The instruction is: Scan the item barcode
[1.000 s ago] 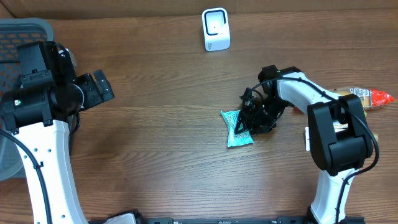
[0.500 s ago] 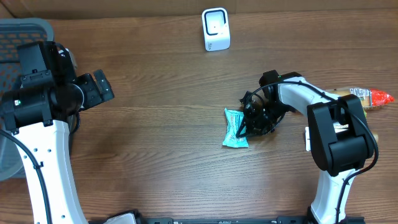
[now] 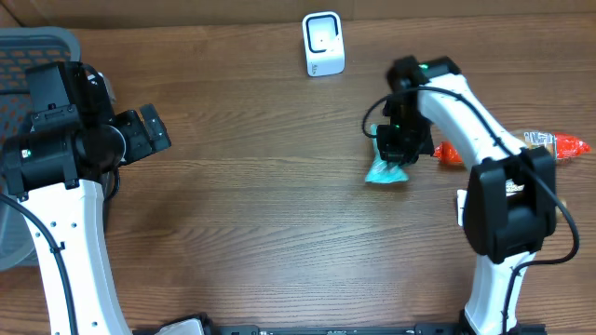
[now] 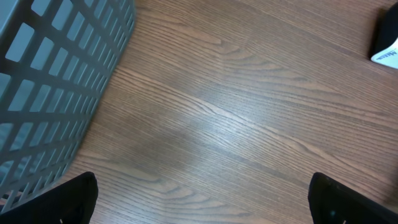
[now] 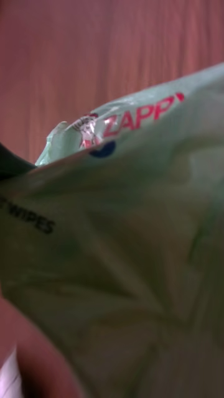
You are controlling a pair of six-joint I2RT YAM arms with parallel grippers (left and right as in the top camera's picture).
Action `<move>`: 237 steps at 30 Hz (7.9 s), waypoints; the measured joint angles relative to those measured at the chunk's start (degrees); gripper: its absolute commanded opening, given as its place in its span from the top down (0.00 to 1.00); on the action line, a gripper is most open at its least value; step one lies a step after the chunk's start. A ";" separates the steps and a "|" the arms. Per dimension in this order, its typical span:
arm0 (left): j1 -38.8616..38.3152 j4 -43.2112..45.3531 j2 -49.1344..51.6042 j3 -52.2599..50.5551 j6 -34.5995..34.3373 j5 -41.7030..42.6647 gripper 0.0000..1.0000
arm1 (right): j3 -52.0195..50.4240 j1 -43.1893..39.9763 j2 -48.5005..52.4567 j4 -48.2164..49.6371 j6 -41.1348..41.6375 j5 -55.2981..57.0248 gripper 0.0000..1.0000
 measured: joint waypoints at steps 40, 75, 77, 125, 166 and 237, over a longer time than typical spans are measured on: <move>0.00 0.02 0.00 0.00 0.00 0.00 0.00 | 1.03 21.42 12.11 -1.14 13.49 38.86 0.41; 0.00 0.00 0.00 0.00 0.00 0.00 0.00 | 15.50 -16.33 10.60 1.73 -49.16 -12.46 0.28; 0.00 0.02 0.00 0.00 0.00 0.00 0.00 | 15.50 -16.39 12.87 1.27 -50.51 -12.79 0.29; 0.00 0.00 0.04 0.00 0.00 0.02 0.00 | 13.18 -8.83 3.78 -3.10 -32.52 -20.65 0.18; 0.00 0.00 0.04 0.00 0.00 0.02 0.00 | -20.96 -2.51 -2.75 21.70 -16.61 -13.55 0.96; 0.00 0.00 0.04 0.00 0.00 0.00 0.00 | -27.61 2.34 -9.97 30.27 -0.59 -15.41 0.39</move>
